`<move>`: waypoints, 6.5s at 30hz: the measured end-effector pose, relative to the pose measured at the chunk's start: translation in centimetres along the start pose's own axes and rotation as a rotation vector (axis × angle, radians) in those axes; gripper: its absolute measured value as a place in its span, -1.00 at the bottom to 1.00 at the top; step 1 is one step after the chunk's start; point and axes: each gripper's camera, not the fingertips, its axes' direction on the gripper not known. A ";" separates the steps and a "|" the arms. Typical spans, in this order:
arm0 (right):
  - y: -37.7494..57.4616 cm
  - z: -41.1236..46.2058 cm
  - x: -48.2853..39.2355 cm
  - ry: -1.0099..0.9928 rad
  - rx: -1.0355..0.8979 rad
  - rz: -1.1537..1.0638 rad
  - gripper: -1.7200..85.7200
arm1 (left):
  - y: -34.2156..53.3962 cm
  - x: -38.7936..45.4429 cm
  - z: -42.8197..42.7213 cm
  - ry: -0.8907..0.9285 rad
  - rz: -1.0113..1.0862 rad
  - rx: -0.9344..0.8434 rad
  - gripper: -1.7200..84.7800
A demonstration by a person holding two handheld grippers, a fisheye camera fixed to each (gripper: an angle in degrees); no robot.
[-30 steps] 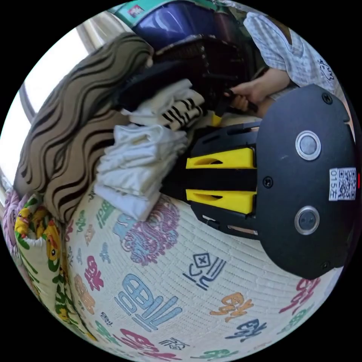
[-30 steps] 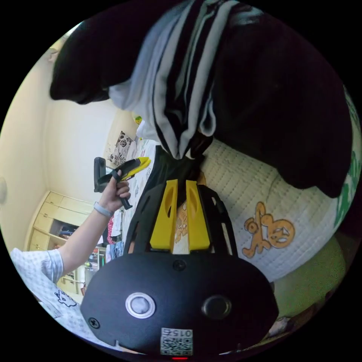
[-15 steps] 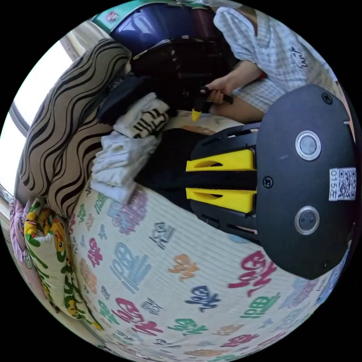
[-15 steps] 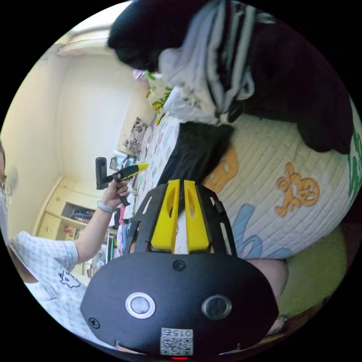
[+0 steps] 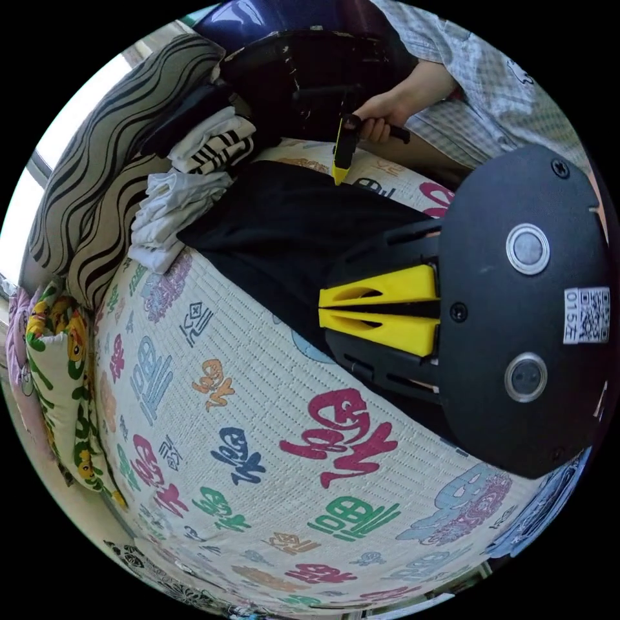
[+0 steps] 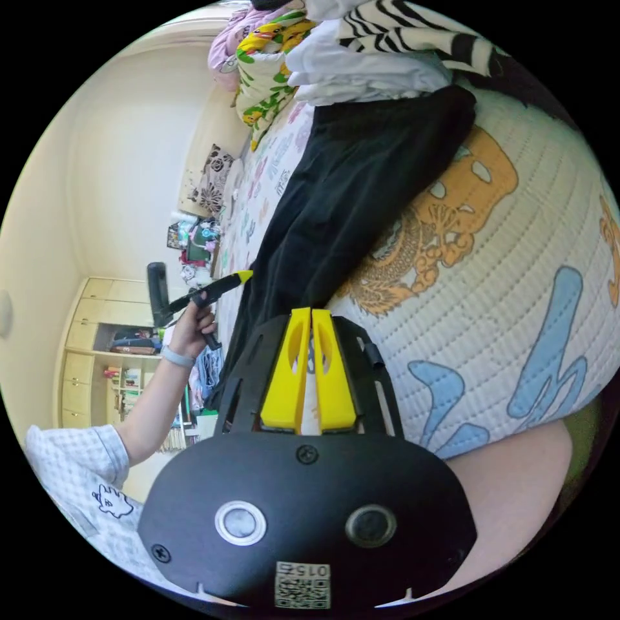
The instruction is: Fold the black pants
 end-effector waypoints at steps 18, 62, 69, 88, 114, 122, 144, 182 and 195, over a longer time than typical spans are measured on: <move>-0.8 -3.5 2.4 -0.035 0.136 0.023 -0.87 | -0.2 -0.9 -4.4 -0.176 -0.061 0.163 -0.90; -4.6 -12.8 10.4 0.193 0.288 0.068 -0.92 | -19.8 6.6 8.9 0.065 0.234 -0.049 -0.93; -1.3 -15.7 10.5 0.109 0.306 0.103 -0.81 | -16.5 3.9 1.9 0.401 0.174 0.083 -0.79; -3.3 -18.1 8.5 0.149 0.372 0.107 -0.95 | -11.3 7.4 0.5 0.278 0.181 0.050 -0.79; -3.0 -19.2 -0.4 0.150 0.316 0.091 -0.97 | -11.8 13.9 -3.7 0.135 0.252 -0.064 -0.94; -2.8 -19.9 -6.5 0.192 0.275 0.073 -0.90 | -6.7 14.6 -13.7 0.079 0.240 0.094 -0.83; 2.0 14.6 -56.3 0.332 -0.728 -1.166 -0.78 | 44.8 -4.9 -43.5 -0.310 -0.420 0.052 -0.78; 24.2 26.6 -98.0 0.195 -0.908 -1.277 -0.76 | 92.9 -10.0 -68.9 -0.038 -1.063 0.467 -0.88; 46.9 43.8 -112.5 0.462 -1.215 -1.947 -0.88 | 103.6 -8.1 -72.0 0.133 -1.108 0.529 -0.78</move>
